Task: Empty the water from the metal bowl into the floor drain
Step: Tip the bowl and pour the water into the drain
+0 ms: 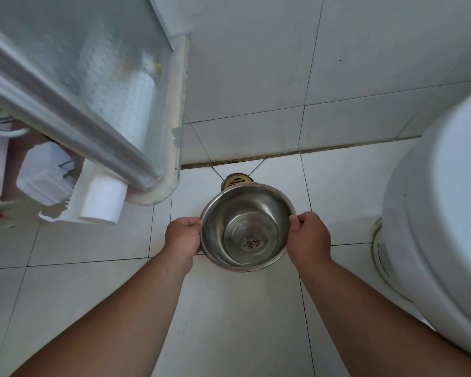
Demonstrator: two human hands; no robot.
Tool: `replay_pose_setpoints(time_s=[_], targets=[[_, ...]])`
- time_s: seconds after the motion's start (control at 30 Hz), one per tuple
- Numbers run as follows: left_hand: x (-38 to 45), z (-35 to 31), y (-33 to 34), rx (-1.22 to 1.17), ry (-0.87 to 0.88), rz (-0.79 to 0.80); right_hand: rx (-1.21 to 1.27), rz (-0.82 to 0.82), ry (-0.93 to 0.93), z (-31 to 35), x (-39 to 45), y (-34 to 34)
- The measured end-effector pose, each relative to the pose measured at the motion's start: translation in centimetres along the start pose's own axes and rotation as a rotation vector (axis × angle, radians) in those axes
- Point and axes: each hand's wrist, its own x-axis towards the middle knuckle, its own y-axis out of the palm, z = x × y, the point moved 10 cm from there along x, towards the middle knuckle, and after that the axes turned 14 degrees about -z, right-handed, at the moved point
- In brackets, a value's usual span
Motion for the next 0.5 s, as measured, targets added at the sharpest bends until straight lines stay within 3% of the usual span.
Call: replay_pose_setpoints(time_s=[0.5], targets=[[0.3,0.02,-0.64,-0.015,-0.047,-0.051,0.0,0.011,0.012,0.41,-0.06,0.28]])
